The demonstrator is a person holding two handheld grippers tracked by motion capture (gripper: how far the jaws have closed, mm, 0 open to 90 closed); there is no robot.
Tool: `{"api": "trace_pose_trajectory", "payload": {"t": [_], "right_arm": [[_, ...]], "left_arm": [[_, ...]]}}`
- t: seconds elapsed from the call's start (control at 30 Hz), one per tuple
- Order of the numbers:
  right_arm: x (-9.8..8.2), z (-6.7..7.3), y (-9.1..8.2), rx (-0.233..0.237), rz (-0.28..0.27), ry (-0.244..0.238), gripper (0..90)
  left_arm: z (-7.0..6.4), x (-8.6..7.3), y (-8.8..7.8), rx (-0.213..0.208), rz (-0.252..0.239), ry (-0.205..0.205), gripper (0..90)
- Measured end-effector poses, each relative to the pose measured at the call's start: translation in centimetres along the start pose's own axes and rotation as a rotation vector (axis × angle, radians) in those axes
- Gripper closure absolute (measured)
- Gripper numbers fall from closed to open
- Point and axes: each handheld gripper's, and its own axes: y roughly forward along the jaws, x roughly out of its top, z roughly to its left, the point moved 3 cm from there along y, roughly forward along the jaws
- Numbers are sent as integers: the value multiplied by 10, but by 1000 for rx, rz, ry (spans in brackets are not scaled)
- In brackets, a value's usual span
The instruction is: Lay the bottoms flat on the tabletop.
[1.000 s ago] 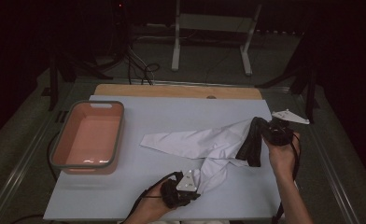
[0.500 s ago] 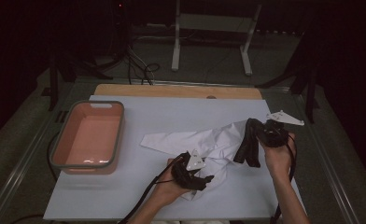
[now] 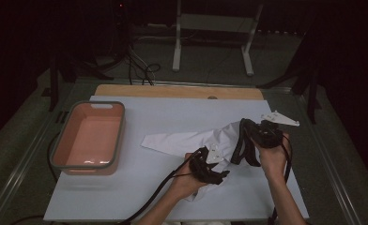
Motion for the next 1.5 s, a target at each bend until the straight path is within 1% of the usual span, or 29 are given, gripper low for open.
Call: {"api": "trace_pose_trajectory", "payload": {"t": [0.13,0.2,0.23,0.27,0.3,0.33,0.37,0.4,0.43,0.47,0.5,0.53,0.57,0.6,0.67,0.73,0.77,0.83,0.93,1.0,1.1,1.13,1.2,1.23,1.27,1.37,1.43,1.5], "right_arm": [[2,4,1,9,-6,8,855],[3,5,2,12,-8,6,855],[3,6,2,14,-9,5,855],[4,6,2,15,-10,4,855],[4,6,3,16,-9,6,855],[4,6,3,14,-9,3,854],[4,6,4,15,-5,4,853],[3,6,5,17,-1,0,852],[2,6,5,17,4,-2,850],[2,5,5,18,3,-14,847],[1,5,5,17,5,-7,842],[0,4,4,14,7,-13,828],[-1,2,4,16,9,-22,796],[-2,1,5,4,17,-26,770],[-6,-3,5,-15,35,-40,672],[-10,-8,5,-16,43,-43,587],[-13,-9,4,-19,51,-31,553],[-17,-13,3,-17,55,-20,506],[-24,-17,2,-13,62,-34,454],[-28,-18,1,-7,67,-28,426],[-33,-19,0,6,75,-39,403],[-35,-19,1,3,81,-40,408],[-39,-19,1,-14,96,-64,407],[-42,-21,2,-10,104,-72,406],[-44,-21,3,-9,111,-67,409],[-51,-23,6,-8,135,-78,437],[-55,-23,8,-14,150,-80,454],[-57,-23,11,0,161,-78,484]], "left_arm": [[-2,8,13,43,2,-11,289],[-2,13,20,95,16,2,240],[-1,14,24,109,25,2,216],[0,16,27,120,31,3,211],[0,17,31,126,46,12,234],[-1,17,34,139,63,33,314],[-1,18,37,139,88,68,434],[0,19,38,137,100,85,576],[2,20,37,137,108,84,696],[4,20,36,136,103,76,775],[7,21,33,123,89,55,828],[11,22,30,117,78,34,847],[14,23,26,119,66,16,856],[18,24,22,121,59,9,860],[26,26,11,132,27,-14,862],[36,29,0,149,-16,-65,862],[41,31,-6,159,-32,-81,863],[53,33,-17,179,-52,-106,863],[68,36,-33,202,-88,-151,864],[78,37,-42,220,-108,-178,864],[90,38,-53,243,-137,-215,864],[93,38,-57,252,-145,-225,864],[100,37,-65,264,-161,-248,864],[104,36,-68,268,-164,-255,864],[106,35,-71,272,-169,-264,864],[115,33,-80,298,-177,-282,864],[120,31,-85,308,-187,-300,864],[125,29,-90,321,-191,-312,864]]}}
